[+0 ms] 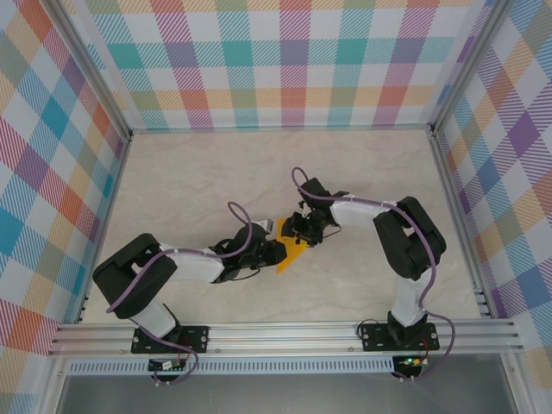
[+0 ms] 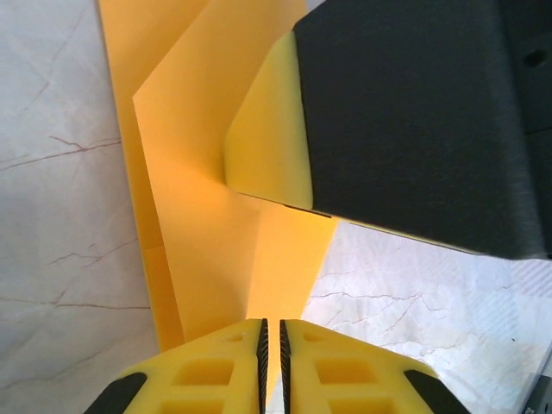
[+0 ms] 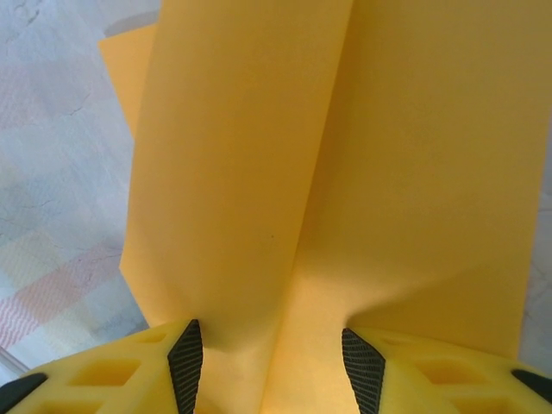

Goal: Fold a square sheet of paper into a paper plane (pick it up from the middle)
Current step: Fourth fold the wing at the center of the table.

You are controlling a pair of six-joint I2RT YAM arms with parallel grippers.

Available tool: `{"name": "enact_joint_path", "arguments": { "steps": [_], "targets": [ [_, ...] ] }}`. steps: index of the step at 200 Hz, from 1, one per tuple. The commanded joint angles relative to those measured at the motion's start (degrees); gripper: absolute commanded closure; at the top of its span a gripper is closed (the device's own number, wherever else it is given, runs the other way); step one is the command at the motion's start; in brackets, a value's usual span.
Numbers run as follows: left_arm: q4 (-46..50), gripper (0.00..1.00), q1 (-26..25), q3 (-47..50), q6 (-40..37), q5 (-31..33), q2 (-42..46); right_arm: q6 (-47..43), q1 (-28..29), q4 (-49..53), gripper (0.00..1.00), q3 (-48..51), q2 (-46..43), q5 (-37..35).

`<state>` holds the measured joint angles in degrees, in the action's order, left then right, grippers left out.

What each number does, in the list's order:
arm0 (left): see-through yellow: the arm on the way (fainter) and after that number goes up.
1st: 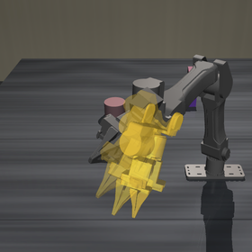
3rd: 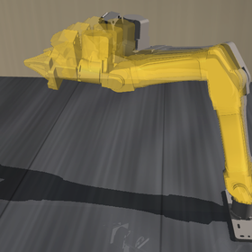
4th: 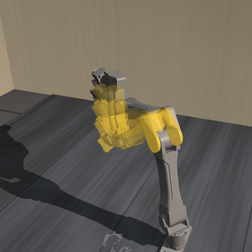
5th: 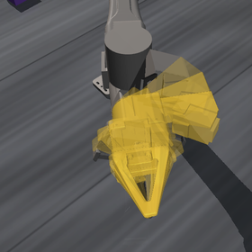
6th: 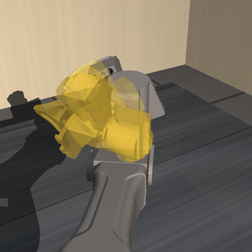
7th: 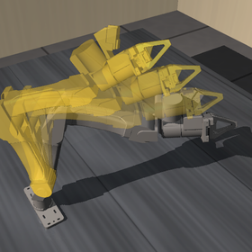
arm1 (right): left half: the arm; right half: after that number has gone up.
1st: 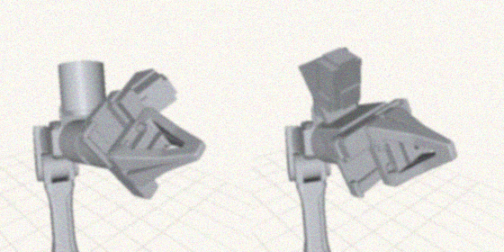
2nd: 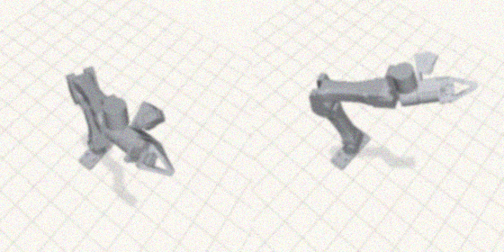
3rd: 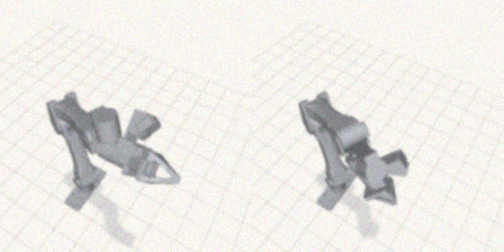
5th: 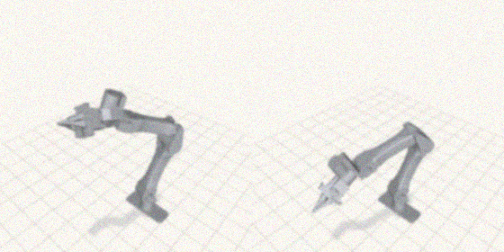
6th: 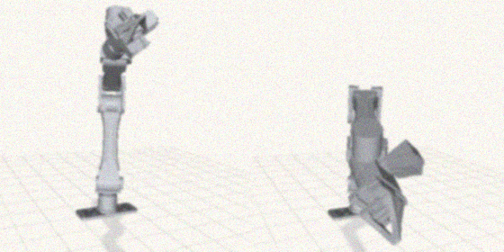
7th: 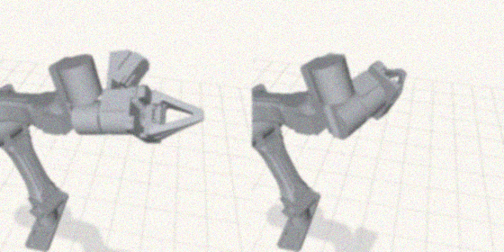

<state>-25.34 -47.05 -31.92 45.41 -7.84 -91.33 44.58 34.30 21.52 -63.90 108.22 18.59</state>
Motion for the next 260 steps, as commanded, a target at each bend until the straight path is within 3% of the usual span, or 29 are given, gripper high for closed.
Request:
{"name": "enact_joint_path", "arguments": {
  "steps": [1,260],
  "targets": [
    [1.50,0.86,0.72,-1.21,-0.76,0.98,-0.69,0.37,-0.54,6.17,0.49,3.17,6.27,-11.73],
    [1.88,0.85,0.90,-2.01,-0.75,0.85,-2.91,-2.52,0.21,9.53,0.55,-0.07,11.89,-12.56]
  ]
}}
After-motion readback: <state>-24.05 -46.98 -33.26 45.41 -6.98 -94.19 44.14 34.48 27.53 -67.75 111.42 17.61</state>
